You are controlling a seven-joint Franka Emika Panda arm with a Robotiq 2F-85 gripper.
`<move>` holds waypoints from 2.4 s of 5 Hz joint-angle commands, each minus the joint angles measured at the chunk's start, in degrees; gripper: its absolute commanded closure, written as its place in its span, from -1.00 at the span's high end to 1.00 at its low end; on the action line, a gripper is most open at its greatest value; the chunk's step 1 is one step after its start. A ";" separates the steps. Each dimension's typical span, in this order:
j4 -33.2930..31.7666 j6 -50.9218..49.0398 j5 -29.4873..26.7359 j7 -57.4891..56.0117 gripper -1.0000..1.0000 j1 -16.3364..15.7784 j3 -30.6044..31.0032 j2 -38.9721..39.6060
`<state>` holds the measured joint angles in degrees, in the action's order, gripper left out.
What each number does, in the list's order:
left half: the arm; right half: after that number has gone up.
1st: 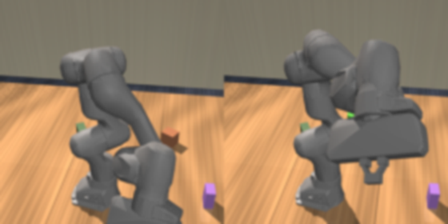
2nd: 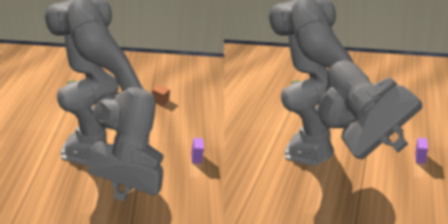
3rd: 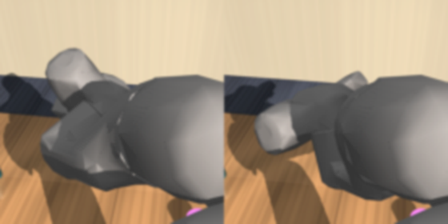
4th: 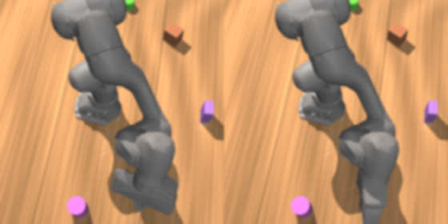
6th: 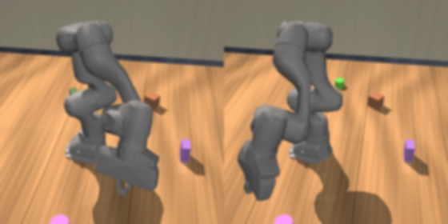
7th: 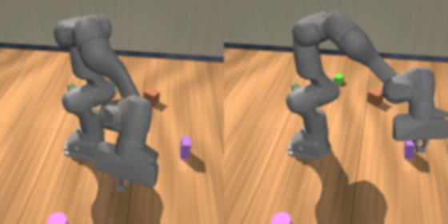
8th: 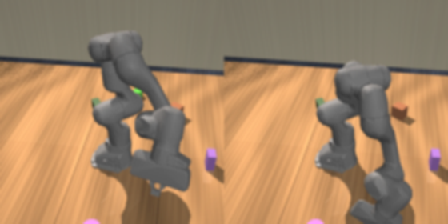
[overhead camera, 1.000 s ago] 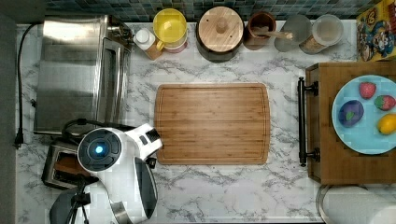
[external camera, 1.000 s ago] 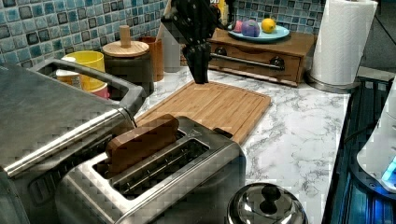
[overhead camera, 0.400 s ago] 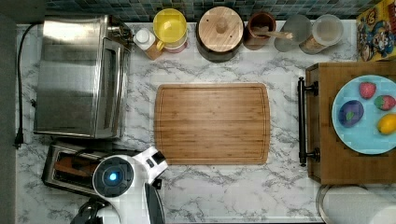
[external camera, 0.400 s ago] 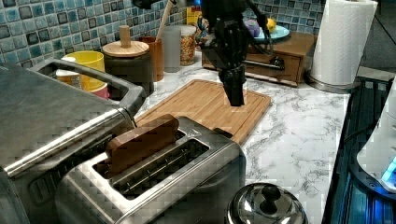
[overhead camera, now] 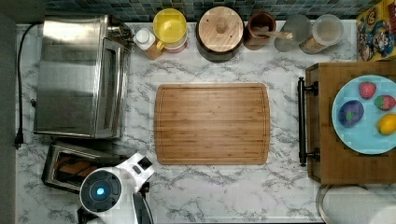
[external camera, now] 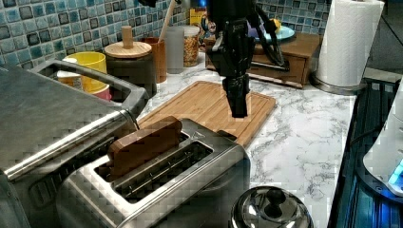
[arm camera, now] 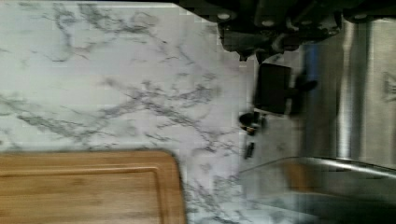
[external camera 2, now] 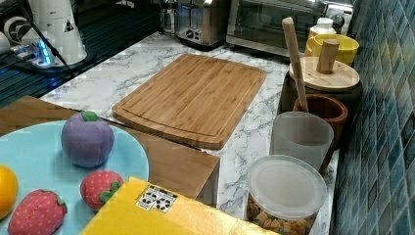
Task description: Turn on the toaster.
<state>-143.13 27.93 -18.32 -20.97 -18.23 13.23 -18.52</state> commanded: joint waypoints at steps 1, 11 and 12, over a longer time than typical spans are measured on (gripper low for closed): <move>-0.31 5.31 -0.32 4.25 -1.00 1.21 4.39 -0.27; -2.21 7.28 -5.26 1.01 -1.00 0.41 3.82 8.73; -4.86 8.12 -5.93 0.18 -1.00 -0.04 5.02 9.37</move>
<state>-143.80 35.92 -21.99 -18.09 -14.93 15.90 -9.37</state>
